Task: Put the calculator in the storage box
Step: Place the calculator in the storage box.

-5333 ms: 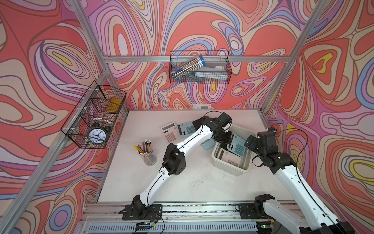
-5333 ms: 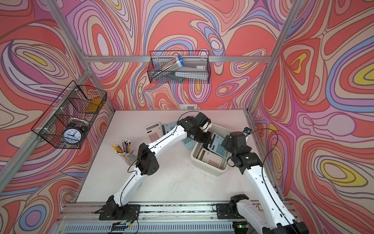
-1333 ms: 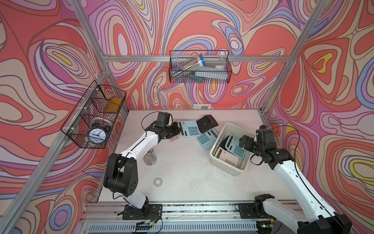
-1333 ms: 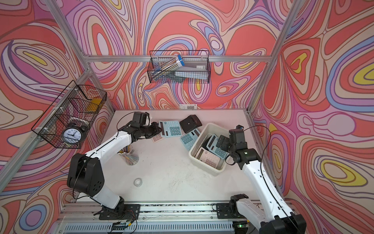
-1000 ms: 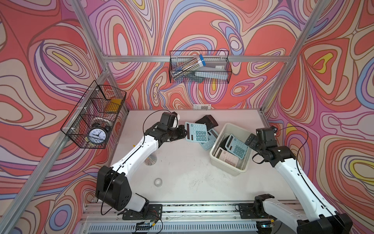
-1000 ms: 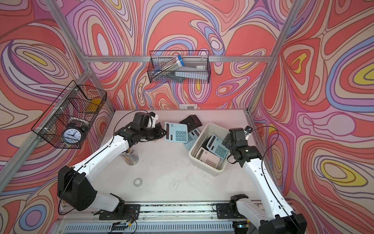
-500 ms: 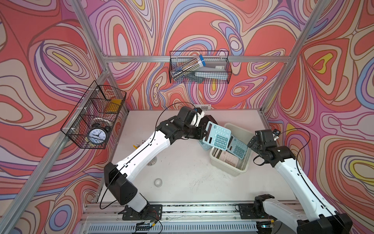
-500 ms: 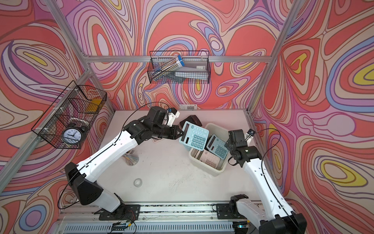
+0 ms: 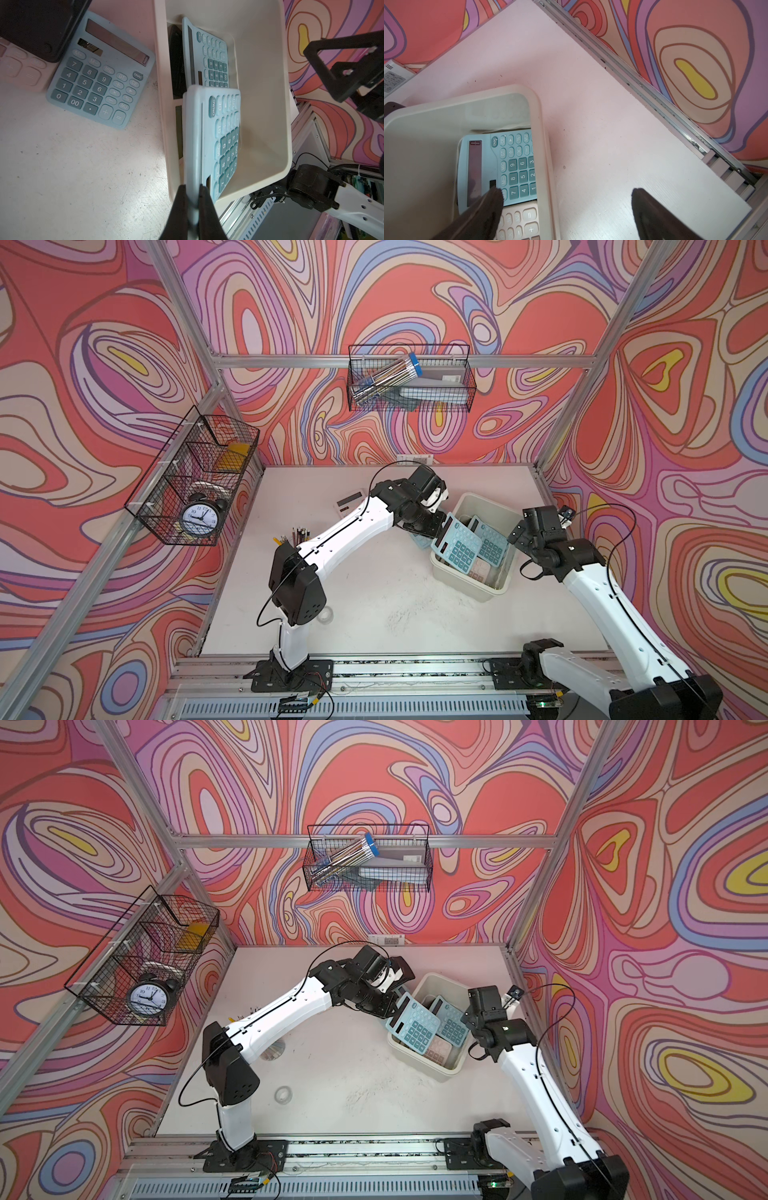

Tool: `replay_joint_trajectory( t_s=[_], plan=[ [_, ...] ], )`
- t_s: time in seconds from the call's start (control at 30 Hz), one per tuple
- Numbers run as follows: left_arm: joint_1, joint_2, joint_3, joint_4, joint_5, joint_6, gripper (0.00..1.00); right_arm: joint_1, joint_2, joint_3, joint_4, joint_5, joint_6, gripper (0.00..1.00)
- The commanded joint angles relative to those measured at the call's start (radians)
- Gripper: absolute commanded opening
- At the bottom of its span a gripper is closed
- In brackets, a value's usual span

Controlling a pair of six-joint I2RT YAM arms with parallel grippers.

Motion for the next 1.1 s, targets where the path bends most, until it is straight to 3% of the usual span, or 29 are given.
replay_joint_trajectory(
  t_s=[0.0, 0.77, 0.87, 1.0, 1.07],
  plan=[
    [-0.026, 0.024, 0.044, -0.057, -0.014, 0.031, 0.0, -0.004, 0.005, 0.013, -0.005, 0.015, 0.007, 0.98],
    [-0.107, 0.125, -0.055, -0.001, -0.066, -0.057, 0.0, -0.004, 0.027, -0.028, 0.04, -0.04, 0.046, 0.98],
    [-0.113, 0.13, -0.054, 0.001, -0.059, -0.066, 0.07, -0.004, 0.026, -0.023, 0.035, -0.044, 0.043, 0.98],
    [-0.118, 0.096, -0.067, -0.009, -0.081, -0.072, 0.31, -0.004, 0.018, -0.017, 0.033, -0.052, 0.036, 0.98],
    [-0.118, 0.066, -0.081, -0.009, -0.099, -0.073, 0.38, -0.004, 0.01, -0.011, 0.033, -0.057, 0.032, 0.98]
  ],
)
